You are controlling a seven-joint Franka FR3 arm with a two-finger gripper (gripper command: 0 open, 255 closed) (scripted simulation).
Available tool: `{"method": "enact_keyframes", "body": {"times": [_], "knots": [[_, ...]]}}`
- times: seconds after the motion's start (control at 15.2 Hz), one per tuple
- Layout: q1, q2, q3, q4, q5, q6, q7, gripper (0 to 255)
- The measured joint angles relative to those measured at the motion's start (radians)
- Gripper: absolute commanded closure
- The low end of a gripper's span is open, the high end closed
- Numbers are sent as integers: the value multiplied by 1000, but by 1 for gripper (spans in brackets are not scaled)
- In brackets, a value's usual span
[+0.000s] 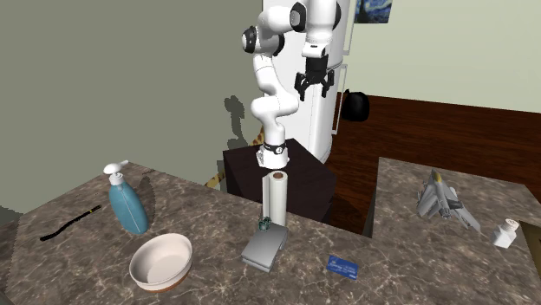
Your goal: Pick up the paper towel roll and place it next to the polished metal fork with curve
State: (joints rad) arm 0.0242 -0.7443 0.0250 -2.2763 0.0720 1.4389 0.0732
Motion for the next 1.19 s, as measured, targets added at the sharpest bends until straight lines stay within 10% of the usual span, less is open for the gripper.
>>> {"method": "enact_keyframes", "body": {"times": [1.19], "knots": [[-43, 355, -220, 20, -157, 393, -371, 0]]}}
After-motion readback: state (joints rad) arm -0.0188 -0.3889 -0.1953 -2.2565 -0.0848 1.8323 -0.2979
